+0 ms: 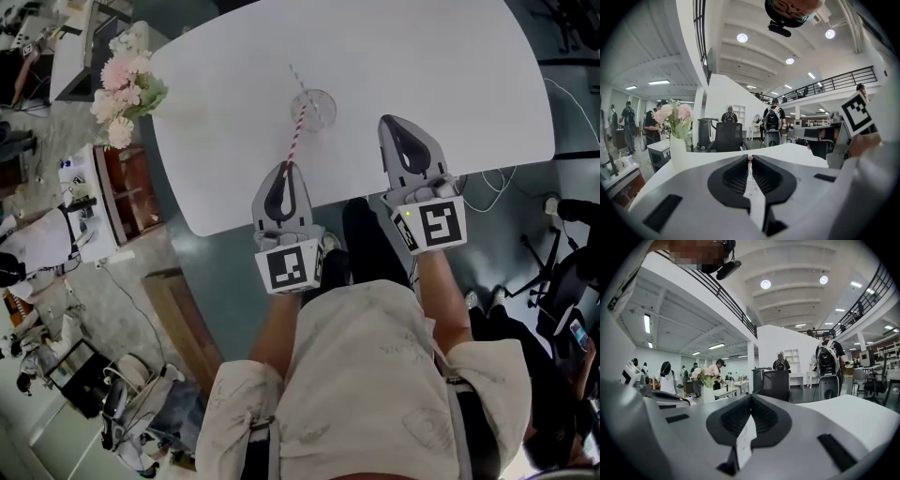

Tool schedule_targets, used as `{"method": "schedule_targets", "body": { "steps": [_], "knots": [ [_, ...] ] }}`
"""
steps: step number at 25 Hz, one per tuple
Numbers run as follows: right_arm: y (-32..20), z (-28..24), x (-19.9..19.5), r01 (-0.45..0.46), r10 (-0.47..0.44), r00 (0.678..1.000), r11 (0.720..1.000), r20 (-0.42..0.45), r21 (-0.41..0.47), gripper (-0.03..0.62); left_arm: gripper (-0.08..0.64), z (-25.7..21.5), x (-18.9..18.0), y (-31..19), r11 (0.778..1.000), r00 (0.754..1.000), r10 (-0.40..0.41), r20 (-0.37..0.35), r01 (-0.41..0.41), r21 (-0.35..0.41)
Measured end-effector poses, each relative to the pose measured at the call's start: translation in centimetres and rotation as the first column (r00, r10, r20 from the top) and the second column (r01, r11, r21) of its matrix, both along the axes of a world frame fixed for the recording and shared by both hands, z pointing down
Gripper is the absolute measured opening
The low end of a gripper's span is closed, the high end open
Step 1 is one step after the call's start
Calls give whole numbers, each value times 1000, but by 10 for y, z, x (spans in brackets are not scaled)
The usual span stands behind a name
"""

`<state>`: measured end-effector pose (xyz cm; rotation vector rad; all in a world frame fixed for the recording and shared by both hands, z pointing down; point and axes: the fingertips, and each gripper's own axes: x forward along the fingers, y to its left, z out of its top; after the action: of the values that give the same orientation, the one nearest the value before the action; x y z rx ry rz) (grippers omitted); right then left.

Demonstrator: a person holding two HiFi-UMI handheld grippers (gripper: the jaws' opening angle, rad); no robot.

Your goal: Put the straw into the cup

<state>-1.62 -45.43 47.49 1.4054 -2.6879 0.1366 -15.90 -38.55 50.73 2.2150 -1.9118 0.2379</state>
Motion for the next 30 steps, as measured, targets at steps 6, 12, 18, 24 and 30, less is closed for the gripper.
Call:
{"method": "schedule_targets", "body": {
  "steps": [6, 12, 18, 24, 30],
  "knots": [
    [-16, 22, 1, 22, -22, 1000, 999, 4, -39, 0, 23, 25, 4, -15, 998, 1000, -21, -15, 20, -60],
    [-33, 37, 6, 30, -29, 999, 998, 12, -61, 0, 23, 49, 7, -27, 993, 999, -40, -30, 36, -112],
    [-46, 43, 9, 35, -34, 999, 997, 28, -65, 1, 23, 63, 9, -36, 990, 999, -46, -27, 42, -135],
    [-50, 44, 11, 47, -44, 998, 997, 44, -68, 1, 23, 69, 15, -38, 990, 998, -48, -29, 44, -137],
    [-47, 46, 14, 49, -46, 998, 996, 49, -68, 0, 25, 73, 20, -32, 990, 999, -39, -22, 36, -137]
  ]
}}
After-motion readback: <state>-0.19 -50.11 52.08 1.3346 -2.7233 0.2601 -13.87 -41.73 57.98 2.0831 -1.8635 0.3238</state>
